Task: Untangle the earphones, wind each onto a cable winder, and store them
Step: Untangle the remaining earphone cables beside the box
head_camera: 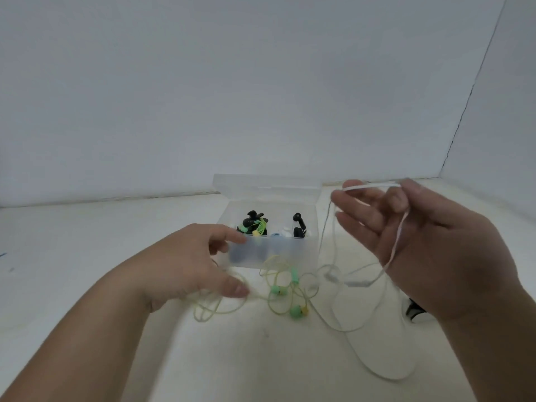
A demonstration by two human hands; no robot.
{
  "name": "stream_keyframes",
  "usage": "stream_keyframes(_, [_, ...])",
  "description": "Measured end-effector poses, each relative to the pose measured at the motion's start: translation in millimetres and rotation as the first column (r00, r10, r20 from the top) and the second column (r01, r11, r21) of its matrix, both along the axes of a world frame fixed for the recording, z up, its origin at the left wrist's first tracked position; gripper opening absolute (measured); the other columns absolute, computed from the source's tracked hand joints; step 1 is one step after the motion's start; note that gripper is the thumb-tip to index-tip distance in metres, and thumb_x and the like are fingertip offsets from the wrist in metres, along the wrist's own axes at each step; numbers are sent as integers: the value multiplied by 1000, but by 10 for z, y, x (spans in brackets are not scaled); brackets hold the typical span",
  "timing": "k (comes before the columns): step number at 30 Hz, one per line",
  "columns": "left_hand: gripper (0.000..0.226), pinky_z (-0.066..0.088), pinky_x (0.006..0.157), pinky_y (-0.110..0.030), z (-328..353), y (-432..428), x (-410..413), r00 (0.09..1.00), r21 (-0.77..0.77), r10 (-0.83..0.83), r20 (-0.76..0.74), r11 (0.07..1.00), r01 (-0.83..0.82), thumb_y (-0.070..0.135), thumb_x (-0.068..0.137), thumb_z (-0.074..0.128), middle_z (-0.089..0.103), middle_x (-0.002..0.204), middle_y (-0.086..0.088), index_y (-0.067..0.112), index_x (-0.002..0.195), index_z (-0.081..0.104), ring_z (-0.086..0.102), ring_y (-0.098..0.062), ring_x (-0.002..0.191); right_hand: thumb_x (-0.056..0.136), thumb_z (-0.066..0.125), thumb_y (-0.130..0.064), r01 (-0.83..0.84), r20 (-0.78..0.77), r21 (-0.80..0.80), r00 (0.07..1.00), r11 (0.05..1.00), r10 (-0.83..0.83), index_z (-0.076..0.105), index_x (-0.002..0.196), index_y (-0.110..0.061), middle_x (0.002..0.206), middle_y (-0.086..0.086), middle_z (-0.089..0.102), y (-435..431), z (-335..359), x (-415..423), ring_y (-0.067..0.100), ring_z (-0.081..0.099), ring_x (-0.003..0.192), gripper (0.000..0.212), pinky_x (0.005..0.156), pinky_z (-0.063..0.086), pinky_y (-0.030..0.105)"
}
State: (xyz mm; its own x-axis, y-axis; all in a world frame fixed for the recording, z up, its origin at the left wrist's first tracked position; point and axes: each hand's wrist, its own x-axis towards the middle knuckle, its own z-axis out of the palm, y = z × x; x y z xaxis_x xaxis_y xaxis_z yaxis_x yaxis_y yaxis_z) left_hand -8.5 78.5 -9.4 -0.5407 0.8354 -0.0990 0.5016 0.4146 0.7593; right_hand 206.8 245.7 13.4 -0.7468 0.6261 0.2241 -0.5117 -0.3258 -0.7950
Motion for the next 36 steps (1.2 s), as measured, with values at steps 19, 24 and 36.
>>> stream_keyframes(19, [14,48,56,-27,-236,336,434,959,-6,-137,-246,990,140,39,87,72,64,62,8,27,83,67,57,-8,53,102,46,-32,314,-42,-182,944,932,-326,58,69,-19,74,-1,63,291,13,127,11,65,61,37,67,58,27])
stream_keyframes(24, [14,38,54,-23,-229,279,289,876,-127,53,-480,983,-130,38,72,79,60,62,12,30,73,67,57,-3,60,99,54,-25,337,306,61,890,939,-339,64,72,-11,67,5,64,308,-75,76,17,62,50,32,52,57,29])
stream_keyframes(36, [23,49,87,-23,-195,676,1364,709,123,-405,-578,815,566,28,98,52,69,105,15,30,111,71,59,-1,93,100,55,-24,246,350,178,889,953,-295,73,92,-6,58,0,32,366,-68,182,13,17,48,26,44,14,25])
